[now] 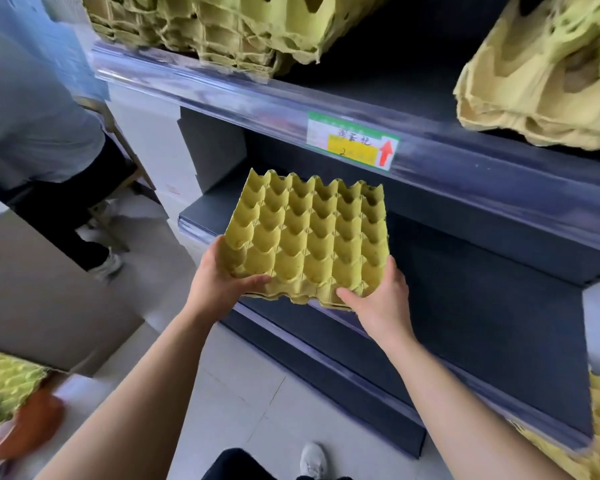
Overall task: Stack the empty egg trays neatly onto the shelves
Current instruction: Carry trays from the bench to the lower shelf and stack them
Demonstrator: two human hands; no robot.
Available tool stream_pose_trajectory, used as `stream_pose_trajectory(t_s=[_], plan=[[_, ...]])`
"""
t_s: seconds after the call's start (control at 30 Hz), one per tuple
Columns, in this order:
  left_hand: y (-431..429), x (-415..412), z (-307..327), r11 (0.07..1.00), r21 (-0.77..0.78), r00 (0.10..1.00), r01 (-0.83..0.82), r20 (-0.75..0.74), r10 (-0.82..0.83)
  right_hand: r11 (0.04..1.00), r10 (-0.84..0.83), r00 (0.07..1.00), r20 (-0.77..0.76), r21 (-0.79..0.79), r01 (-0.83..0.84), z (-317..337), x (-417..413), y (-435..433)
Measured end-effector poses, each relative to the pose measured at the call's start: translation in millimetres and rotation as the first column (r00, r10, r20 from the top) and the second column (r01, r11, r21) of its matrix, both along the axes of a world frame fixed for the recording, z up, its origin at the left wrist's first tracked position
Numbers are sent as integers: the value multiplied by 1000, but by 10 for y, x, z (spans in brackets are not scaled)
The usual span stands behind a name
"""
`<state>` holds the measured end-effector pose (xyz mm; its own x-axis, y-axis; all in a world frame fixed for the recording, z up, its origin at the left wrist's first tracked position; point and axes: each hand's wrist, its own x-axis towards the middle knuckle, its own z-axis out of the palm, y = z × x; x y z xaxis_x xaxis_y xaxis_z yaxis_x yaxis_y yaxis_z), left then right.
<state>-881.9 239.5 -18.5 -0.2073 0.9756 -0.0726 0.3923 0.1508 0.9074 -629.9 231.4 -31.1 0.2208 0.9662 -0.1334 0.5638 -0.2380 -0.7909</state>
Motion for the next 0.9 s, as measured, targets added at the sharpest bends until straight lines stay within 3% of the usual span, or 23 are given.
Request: stream_pose_trajectory(t_s=[0.63,0.9], plan=[[1859,-1398,-516,937,-196,948,290,-77,-310,955,-241,957,165,-134,263,-446,-1556,1135],[2201,-1512,-708,913,-215,893,346,-224,-391,931,-298,928,223,-149,334,-586,-1747,1291]])
